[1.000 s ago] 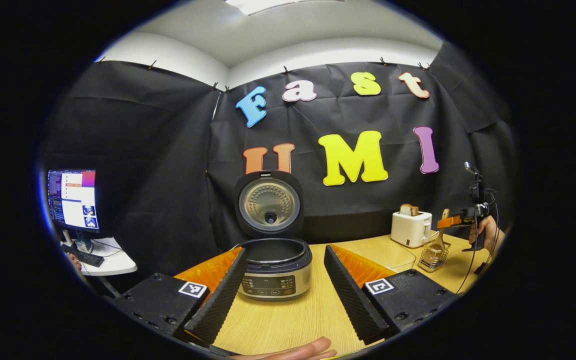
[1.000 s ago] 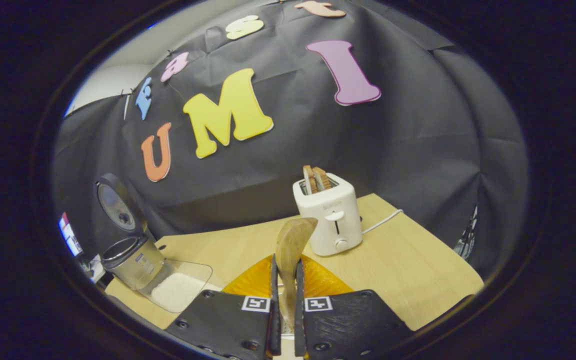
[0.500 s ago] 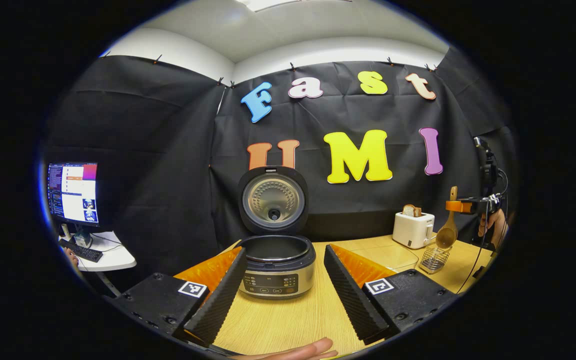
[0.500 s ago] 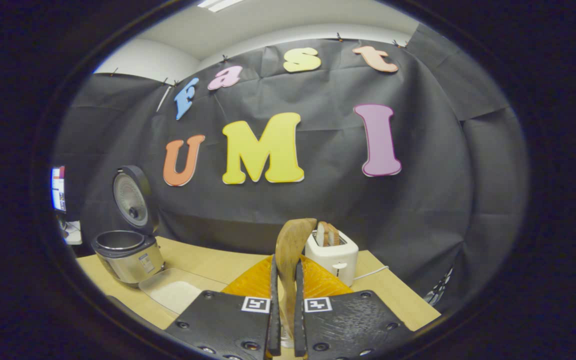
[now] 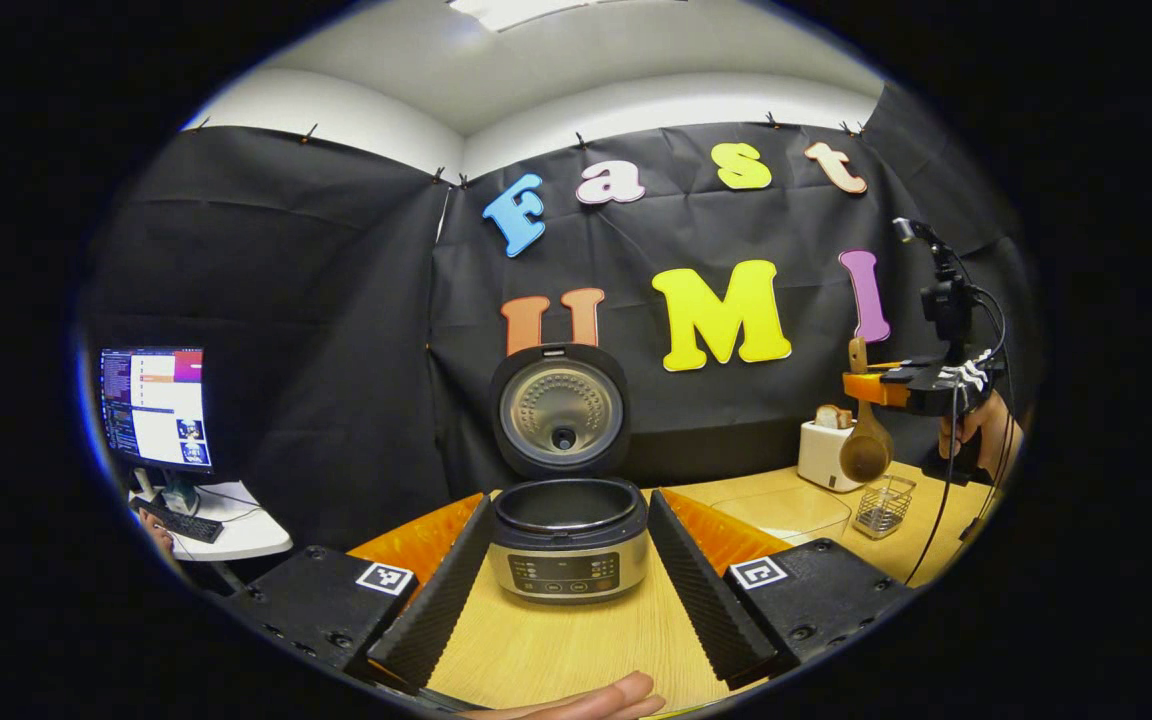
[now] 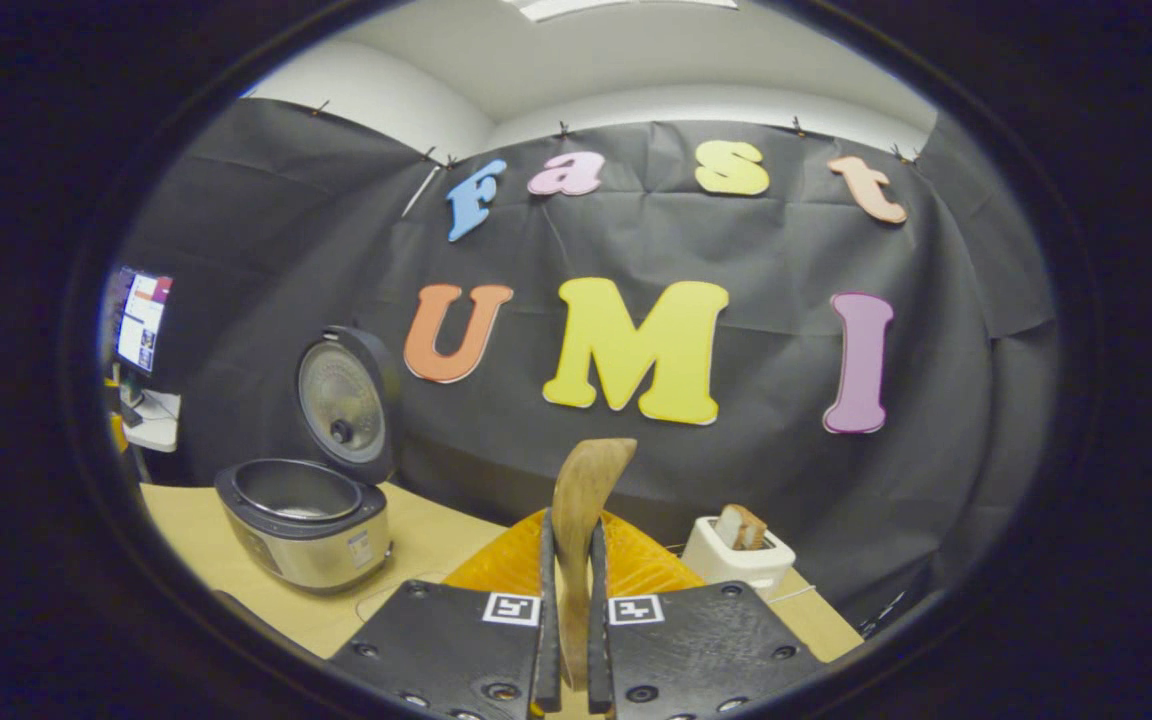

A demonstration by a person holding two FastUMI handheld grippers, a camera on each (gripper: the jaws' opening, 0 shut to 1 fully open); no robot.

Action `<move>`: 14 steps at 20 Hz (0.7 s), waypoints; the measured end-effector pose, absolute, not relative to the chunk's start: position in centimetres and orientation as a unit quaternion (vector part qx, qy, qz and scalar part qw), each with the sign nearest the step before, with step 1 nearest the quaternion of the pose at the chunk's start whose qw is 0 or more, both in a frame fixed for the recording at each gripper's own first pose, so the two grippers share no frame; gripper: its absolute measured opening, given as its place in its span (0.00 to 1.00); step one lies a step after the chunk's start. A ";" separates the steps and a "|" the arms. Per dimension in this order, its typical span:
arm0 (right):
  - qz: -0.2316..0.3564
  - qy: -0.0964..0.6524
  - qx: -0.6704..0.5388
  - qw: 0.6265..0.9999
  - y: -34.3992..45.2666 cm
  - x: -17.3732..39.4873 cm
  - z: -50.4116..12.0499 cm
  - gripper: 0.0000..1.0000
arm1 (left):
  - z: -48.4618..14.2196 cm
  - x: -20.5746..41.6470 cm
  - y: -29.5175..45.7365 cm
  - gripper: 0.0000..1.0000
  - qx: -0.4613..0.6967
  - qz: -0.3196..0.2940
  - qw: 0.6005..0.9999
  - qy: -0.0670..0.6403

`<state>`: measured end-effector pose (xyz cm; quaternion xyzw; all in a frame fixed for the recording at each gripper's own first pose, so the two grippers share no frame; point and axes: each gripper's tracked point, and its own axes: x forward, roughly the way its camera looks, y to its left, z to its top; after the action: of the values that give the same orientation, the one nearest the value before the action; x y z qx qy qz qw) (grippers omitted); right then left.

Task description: Close the left gripper, press the button to open the rice cooker; take a wooden spoon from the chopstick holder with the right hand, scoop a spoonful of rice and pour it into the rice cooker, then put the wooden spoon back into the chopstick holder.

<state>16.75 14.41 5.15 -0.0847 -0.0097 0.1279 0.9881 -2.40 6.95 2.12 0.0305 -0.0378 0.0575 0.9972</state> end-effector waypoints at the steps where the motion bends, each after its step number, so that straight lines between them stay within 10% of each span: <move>1: 0.128 -0.008 -0.089 0.988 15.7 17.0 4.9 0.10 | 2.0 -2.3 7.3 0.95 0.031 0.061 0.997 -0.036; 14: -0.031 0.077 -0.121 0.989 19.1 23.0 -7.1 0.10 | 1.5 -2.2 8.2 0.99 0.026 0.052 0.998 -0.028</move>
<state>23.04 19.08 -7.15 -0.1210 0.0774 -0.0310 0.9892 -2.22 8.18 1.47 0.0264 -0.0276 0.0517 0.9979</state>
